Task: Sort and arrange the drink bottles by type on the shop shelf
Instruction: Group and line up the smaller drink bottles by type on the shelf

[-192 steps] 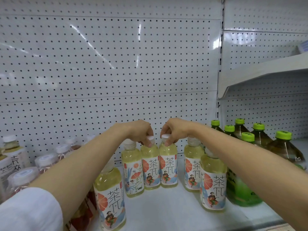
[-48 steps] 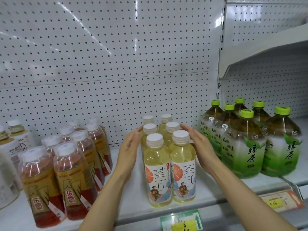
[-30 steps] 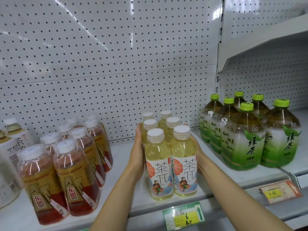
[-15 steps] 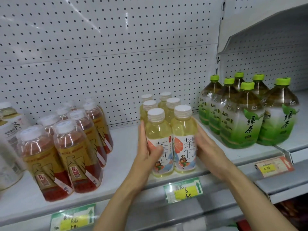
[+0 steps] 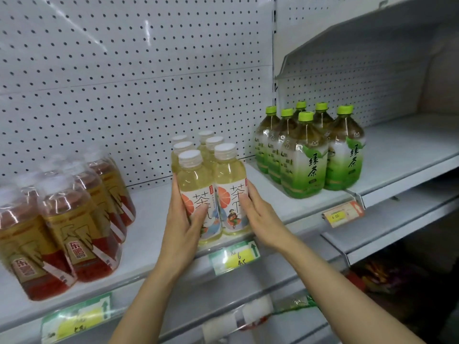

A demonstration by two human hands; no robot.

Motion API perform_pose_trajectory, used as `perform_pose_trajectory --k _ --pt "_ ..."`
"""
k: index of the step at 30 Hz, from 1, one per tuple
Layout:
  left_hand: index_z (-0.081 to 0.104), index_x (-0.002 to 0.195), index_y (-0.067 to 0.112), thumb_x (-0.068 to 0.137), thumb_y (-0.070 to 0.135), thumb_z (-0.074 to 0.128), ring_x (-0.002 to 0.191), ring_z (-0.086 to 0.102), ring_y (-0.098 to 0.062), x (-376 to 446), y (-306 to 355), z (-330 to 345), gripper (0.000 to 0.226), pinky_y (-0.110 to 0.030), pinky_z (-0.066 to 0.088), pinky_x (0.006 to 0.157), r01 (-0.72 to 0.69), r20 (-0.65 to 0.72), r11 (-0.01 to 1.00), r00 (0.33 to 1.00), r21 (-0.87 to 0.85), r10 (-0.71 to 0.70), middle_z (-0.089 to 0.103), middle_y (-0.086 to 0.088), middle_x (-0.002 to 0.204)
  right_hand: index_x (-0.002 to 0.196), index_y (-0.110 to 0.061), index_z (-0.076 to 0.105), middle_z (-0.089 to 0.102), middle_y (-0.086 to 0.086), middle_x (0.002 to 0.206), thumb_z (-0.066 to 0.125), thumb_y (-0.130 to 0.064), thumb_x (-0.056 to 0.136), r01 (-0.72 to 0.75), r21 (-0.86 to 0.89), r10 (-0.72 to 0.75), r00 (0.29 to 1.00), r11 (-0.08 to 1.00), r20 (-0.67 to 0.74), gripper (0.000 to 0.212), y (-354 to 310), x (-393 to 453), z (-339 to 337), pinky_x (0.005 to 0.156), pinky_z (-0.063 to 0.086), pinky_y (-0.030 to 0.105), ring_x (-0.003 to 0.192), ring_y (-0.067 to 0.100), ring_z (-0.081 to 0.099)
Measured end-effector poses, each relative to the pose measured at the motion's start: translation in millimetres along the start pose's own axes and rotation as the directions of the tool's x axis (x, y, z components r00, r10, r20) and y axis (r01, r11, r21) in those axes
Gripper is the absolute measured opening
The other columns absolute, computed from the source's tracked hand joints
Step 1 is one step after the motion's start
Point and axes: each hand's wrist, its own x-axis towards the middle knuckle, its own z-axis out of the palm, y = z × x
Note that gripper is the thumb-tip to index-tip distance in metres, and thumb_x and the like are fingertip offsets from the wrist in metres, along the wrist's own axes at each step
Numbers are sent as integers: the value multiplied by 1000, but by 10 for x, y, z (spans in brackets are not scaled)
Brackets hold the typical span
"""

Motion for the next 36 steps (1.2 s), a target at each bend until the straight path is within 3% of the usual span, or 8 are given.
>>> perform_pose_trajectory --k 5,9,15,21,25,27,31,36 --pt "21 157 10 96 44 51 153 15 -23 -228 220 256 76 -48 16 124 -89 -341 895 904 437 257 19 -7 165 148 -30 38 55 -9 141 27 -57 100 101 -383 -109 994 918 0 56 196 -220 -222 104 45 36 125 8 54" --pt "36 148 2 95 26 57 145 32 -29 -162 587 700 62 -40 21 121 -360 -266 793 806 491 530 35 -13 154 140 -13 52 59 3 137 31 -57 99 216 -498 -319 939 840 -130 63 407 -335 -673 104 43 36 125 14 52" --pt "29 155 17 98 40 57 148 23 -15 350 744 1618 68 -16 11 120 -226 -32 921 968 319 249 28 -5 161 152 -12 32 27 2 161 46 -47 97 163 -627 -395 884 762 -250 66 712 -198 -1725 122 14 29 149 15 21" --pt "13 160 22 93 41 65 153 12 -14 884 784 2114 88 -40 16 125 38 47 982 998 187 -48 15 -2 166 157 -17 10 2 2 166 48 -47 95 34 -584 -298 884 811 -361 79 998 100 -2570 124 6 41 152 15 -1" --pt "24 157 33 91 38 69 143 32 -18 1009 725 2226 80 -48 34 117 95 -24 988 995 126 -92 34 -3 156 155 -38 14 16 -16 161 56 -40 96 65 -327 -171 936 943 -308 73 1067 305 -2834 119 27 41 149 9 19" --pt "28 155 37 91 34 70 134 42 -17 1018 689 2233 76 -47 38 114 92 -41 991 995 97 -88 40 0 148 152 -45 18 26 -30 150 60 -33 95 75 -250 -141 956 965 -257 71 1024 371 -2876 109 39 26 139 2 35" --pt "33 152 43 91 29 71 117 53 -9 1028 635 2214 74 -46 49 104 90 -37 994 995 57 -88 45 13 144 153 -34 26 29 -40 136 60 -21 96 100 -157 -131 970 982 -205 68 997 410 -2899 86 30 -8 117 -33 32" --pt "34 148 52 91 27 71 124 55 -11 972 624 2217 73 -41 52 103 93 -37 996 995 -4 -93 53 14 144 149 -42 33 47 -33 136 64 -21 93 91 -68 -100 984 993 -148 68 1015 384 -3009 88 45 5 114 -22 48"
